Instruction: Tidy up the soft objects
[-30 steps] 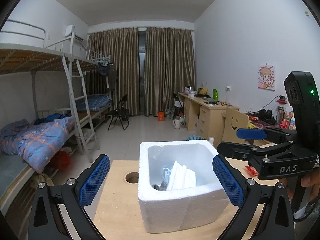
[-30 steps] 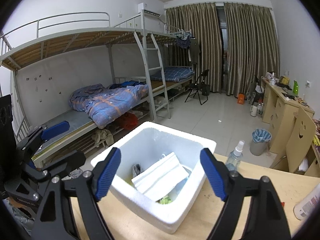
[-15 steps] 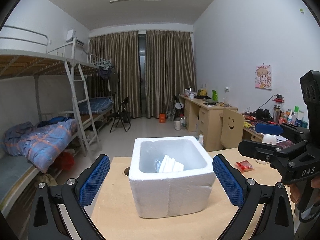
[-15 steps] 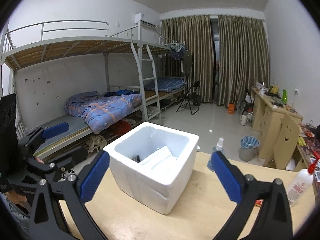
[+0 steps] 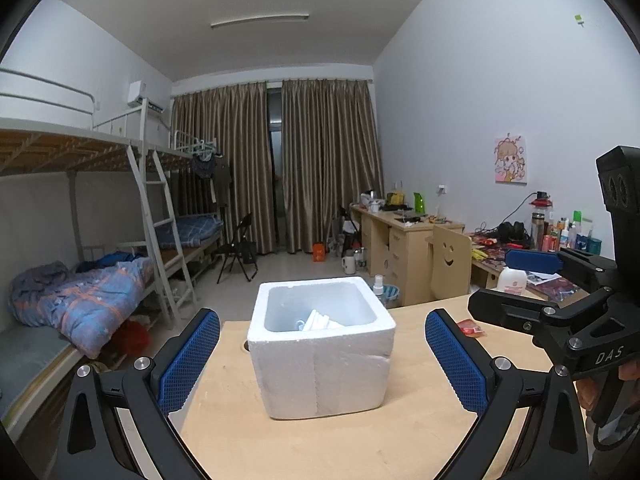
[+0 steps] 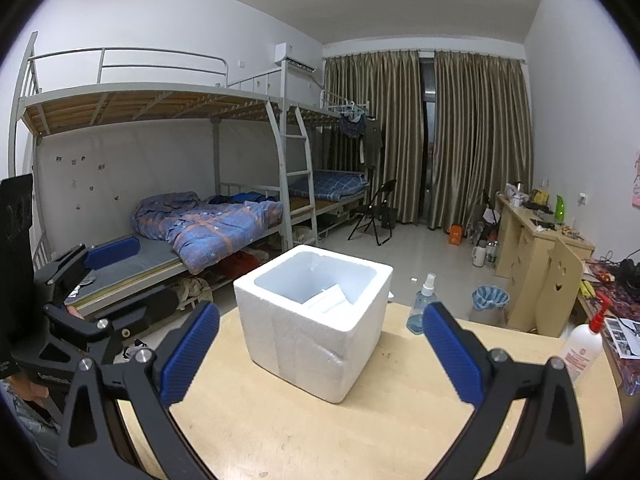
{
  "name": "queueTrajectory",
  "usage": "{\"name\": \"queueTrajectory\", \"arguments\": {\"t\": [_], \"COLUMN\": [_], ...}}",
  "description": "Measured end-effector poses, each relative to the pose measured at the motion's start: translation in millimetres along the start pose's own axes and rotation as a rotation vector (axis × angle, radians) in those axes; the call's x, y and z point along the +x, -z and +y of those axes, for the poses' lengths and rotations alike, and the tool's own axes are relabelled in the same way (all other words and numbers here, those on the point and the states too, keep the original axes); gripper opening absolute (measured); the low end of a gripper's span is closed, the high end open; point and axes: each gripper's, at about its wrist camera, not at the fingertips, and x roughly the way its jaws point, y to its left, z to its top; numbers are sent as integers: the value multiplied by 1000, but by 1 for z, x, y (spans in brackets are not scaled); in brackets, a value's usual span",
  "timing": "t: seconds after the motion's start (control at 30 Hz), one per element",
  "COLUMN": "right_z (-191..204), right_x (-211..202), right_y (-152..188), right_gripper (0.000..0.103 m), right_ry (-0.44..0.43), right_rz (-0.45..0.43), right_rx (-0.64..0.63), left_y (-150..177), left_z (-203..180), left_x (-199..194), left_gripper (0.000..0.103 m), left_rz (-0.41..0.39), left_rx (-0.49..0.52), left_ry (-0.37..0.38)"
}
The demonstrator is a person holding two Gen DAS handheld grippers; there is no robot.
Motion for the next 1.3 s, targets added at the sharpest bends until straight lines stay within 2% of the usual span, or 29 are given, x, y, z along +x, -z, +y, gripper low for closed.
{"name": "queueTrajectory", "arguments": {"t": [0.37, 0.53, 0.67, 0.8, 0.9, 1.13, 1.3], "right_z": [1, 5, 8, 17, 18, 15, 17], "right_x": [-42, -57, -68, -80, -90, -93, -97], "right_y": [27, 52, 77, 100, 117, 133, 137], "right_gripper": [103, 103, 103, 103, 103, 103, 103], "right_ry": [71, 132, 146, 210, 256, 276, 276], "right_rz": [-74, -121, -139, -185, -218, -175, -161], "right_rx": [44, 63, 81, 56, 64, 115, 119], "left_y": [13, 34, 56, 78, 90, 107, 110], "left_z": [-24, -31, -37, -52, -58, -71, -72], "left_x": [-41, -48, -51, -58, -75, -84, -83], "left_gripper": [103, 103, 103, 103, 103, 103, 103], "left_rz": [-51, -67, -49, -50, -87, -132, -115], "left_rx": [9, -38, -69, -33, -5, 16, 6], "left_ry": [30, 51, 73, 53, 40, 48, 59]}}
